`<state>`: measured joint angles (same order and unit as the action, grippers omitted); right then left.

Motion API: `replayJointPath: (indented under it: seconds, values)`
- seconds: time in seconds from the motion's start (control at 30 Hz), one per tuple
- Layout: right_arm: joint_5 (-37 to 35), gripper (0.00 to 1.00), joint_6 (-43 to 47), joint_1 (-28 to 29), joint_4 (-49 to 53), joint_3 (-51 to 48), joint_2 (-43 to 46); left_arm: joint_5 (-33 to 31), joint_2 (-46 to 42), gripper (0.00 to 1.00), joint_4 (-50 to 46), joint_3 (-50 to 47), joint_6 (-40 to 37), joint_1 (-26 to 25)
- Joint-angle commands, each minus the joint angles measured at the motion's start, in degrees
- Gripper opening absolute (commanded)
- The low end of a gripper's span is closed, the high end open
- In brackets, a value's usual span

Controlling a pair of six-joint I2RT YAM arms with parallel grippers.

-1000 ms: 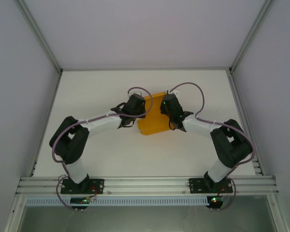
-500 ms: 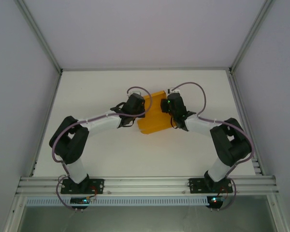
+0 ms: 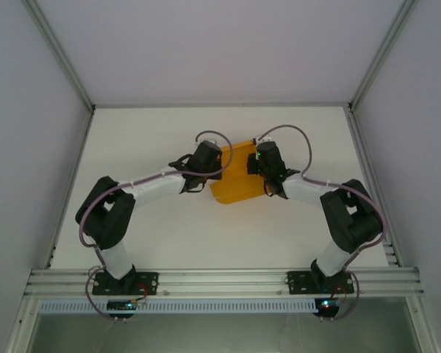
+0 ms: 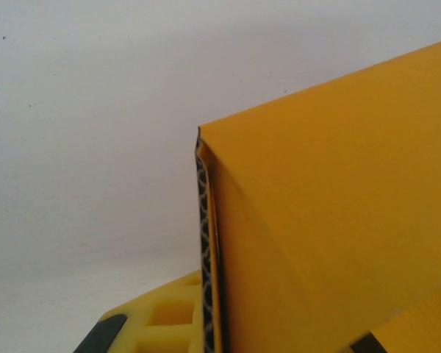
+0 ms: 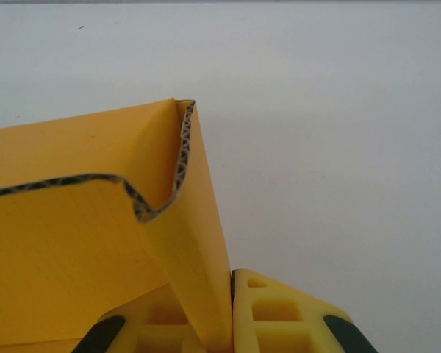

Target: Assemble paper box

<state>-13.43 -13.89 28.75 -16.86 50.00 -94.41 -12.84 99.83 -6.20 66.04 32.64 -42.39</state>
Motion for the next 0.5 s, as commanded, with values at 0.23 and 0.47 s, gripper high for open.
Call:
replayJointPath:
  seconds: [0.23,0.47]
  values:
    - [-43.36,0.0,7.53,2.28,6.08,5.83,-5.28,0.1,-0.92,0.0,-6.81,4.33,2.15,0.07]
    - [-38.24,0.0,5.58,2.01,8.7,6.93,-5.47,0.54,-0.42,0.0,-7.34,5.24,2.45,0.1]
